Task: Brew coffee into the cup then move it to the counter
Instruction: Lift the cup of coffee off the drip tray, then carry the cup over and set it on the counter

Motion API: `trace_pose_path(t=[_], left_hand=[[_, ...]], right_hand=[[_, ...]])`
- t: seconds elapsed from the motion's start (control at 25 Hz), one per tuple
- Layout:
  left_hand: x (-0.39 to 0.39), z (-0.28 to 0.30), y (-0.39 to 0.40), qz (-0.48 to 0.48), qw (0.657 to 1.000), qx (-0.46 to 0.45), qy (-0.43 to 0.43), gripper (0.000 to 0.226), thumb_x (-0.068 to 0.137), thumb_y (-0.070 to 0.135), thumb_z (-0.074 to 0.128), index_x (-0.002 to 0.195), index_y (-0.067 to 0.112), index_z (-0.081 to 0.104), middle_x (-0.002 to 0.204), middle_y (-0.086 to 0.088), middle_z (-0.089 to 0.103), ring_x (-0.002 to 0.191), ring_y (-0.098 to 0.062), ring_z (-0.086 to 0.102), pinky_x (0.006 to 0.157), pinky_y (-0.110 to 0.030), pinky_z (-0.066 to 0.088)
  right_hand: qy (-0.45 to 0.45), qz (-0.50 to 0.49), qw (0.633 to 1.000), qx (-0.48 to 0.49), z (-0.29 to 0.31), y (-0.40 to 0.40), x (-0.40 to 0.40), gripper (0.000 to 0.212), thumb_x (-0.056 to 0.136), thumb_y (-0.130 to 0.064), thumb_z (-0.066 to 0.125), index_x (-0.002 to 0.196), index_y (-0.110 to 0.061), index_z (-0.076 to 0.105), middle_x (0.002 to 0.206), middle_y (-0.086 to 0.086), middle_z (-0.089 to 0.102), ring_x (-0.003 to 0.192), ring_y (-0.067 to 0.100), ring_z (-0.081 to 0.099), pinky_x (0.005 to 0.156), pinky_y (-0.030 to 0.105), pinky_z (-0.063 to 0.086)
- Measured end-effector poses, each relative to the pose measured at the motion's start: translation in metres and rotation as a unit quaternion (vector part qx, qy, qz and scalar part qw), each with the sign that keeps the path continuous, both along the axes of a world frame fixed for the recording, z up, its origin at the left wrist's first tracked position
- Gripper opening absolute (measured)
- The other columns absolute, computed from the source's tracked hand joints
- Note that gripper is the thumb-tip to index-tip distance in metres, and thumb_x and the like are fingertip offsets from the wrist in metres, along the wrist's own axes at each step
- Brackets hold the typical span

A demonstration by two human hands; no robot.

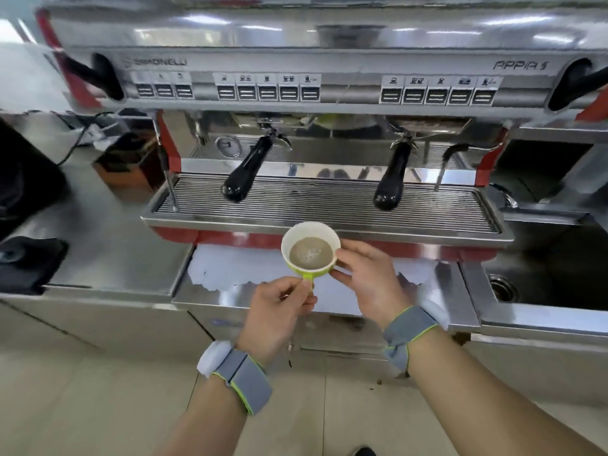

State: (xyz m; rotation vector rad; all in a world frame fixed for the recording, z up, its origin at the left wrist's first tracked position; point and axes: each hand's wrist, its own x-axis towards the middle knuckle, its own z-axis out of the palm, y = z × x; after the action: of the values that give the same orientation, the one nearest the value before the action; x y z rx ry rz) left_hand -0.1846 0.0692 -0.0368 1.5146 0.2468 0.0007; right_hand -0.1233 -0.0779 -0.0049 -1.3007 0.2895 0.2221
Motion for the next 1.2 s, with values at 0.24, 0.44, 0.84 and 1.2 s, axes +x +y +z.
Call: trace_pose_path(t=[0.24, 0.44, 0.84, 1.2], left_hand=[[-0.052, -0.002, 0.099, 0.017, 0.999, 0.027, 0.017, 0.025, 0.091, 0.023, 0.063, 0.07, 0.015, 0.074, 0.065, 0.003, 0.071, 0.08, -0.029, 0.073, 0.086, -0.048, 0.058], [-0.082, -0.002, 0.174, 0.034, 0.999, 0.036, 0.015, 0.025, 0.092, 0.018, 0.063, 0.07, 0.011, 0.073, 0.072, -0.011, 0.071, 0.079, -0.027, 0.072, 0.083, -0.043, 0.059], [-0.08, -0.005, 0.276, 0.128, 0.991, -0.005, 0.026, 0.023, 0.092, 0.009, 0.062, 0.084, -0.011, 0.072, 0.072, -0.013, 0.067, 0.066, -0.013, 0.066, 0.072, -0.026, 0.06], [-0.013, -0.014, 0.358, 0.179, 0.982, -0.007, 0.065, 0.021, 0.09, 0.014, 0.067, 0.083, -0.004, 0.076, 0.07, -0.01, 0.07, 0.069, -0.016, 0.068, 0.074, -0.03, 0.061]], right_hand=[[0.008, 0.034, 0.999, -0.004, -0.005, 0.1, -0.042, 0.024, 0.088, 0.0, 0.059, 0.08, -0.018, 0.074, 0.086, 0.003, 0.074, 0.078, 0.015, 0.07, 0.065, 0.028, 0.061], [0.004, 0.064, 0.998, -0.008, -0.012, 0.18, -0.063, 0.02, 0.088, 0.001, 0.058, 0.087, -0.014, 0.072, 0.086, 0.007, 0.074, 0.072, 0.017, 0.072, 0.071, 0.036, 0.061], [0.01, 0.118, 0.992, -0.035, -0.019, 0.301, -0.04, 0.019, 0.088, 0.002, 0.058, 0.096, -0.009, 0.071, 0.085, 0.008, 0.072, 0.075, 0.018, 0.07, 0.077, 0.04, 0.06], [0.011, 0.172, 0.984, -0.037, -0.036, 0.389, 0.039, 0.021, 0.087, -0.002, 0.059, 0.087, -0.019, 0.071, 0.083, 0.001, 0.074, 0.08, 0.015, 0.071, 0.061, 0.022, 0.057]])
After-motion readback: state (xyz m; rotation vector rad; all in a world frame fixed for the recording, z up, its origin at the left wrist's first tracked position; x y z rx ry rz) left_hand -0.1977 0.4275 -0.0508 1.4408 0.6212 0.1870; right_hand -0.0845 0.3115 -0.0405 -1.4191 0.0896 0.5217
